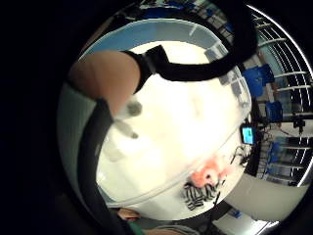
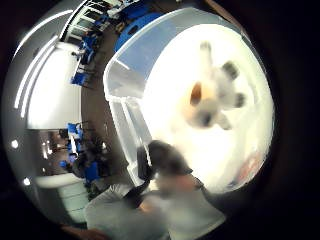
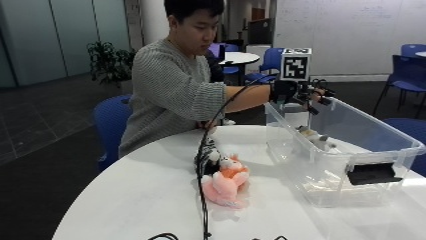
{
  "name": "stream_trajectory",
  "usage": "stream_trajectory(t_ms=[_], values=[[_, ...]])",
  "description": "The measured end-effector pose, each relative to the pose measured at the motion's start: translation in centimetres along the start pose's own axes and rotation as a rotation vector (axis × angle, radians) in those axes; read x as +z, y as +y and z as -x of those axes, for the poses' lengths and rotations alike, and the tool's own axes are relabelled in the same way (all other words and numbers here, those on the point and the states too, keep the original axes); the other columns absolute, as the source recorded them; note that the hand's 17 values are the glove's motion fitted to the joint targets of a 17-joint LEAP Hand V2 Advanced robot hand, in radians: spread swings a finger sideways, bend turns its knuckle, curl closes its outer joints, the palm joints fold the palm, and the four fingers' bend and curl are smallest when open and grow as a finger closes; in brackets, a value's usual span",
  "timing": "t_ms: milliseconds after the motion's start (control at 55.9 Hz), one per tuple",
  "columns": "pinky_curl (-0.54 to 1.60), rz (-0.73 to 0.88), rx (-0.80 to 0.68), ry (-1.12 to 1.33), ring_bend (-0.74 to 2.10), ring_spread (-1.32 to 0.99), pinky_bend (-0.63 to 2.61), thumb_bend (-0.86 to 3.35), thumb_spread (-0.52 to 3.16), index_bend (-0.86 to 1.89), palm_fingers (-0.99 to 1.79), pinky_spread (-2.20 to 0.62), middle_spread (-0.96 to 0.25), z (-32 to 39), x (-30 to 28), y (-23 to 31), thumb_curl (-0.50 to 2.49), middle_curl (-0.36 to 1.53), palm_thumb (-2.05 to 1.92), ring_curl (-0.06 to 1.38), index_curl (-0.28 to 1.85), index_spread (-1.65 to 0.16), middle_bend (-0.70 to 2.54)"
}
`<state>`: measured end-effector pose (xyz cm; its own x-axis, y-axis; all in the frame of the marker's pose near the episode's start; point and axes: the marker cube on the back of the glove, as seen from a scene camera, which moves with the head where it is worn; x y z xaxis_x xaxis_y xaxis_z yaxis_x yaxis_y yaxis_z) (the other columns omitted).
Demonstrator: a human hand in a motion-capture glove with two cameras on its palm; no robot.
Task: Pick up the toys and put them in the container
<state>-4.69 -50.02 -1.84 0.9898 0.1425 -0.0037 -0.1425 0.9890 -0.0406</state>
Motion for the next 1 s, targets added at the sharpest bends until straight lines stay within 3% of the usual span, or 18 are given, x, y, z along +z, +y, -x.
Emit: stream_trajectory(t_ms=[394, 626, 823, 1002], values=[[0.41, -0.012, -0.053, 0.015, 0.34, -0.05, 1.17, -0.02, 1.18, 0.14, -0.17, 0.04, -0.13, -1.3, -0.8, 2.3, 0.38, 0.31, -0.01, 0.4, 0.48, -0.39, 0.12], [0.38, -0.103, -0.047, 0.016, 0.26, -0.03, 1.12, -0.03, 1.2, 0.15, -0.16, 0.05, -0.12, -10.3, -5.0, 11.2, 0.34, 0.26, -0.02, 0.38, 0.42, -0.38, 0.12], [0.35, -0.138, 0.286, 0.146, 0.21, -0.03, 1.08, -0.03, 1.22, 0.17, -0.12, 0.06, -0.13, -24.1, -7.3, 18.9, 0.32, 0.24, -0.02, 0.37, 0.4, -0.38, 0.13], [0.35, -0.1, 0.322, 0.1, 0.19, -0.03, 1.05, -0.02, 1.24, 0.17, -0.1, 0.06, -0.13, -27.4, -5.5, 23.3, 0.31, 0.23, -0.01, 0.36, 0.39, -0.38, 0.13]])
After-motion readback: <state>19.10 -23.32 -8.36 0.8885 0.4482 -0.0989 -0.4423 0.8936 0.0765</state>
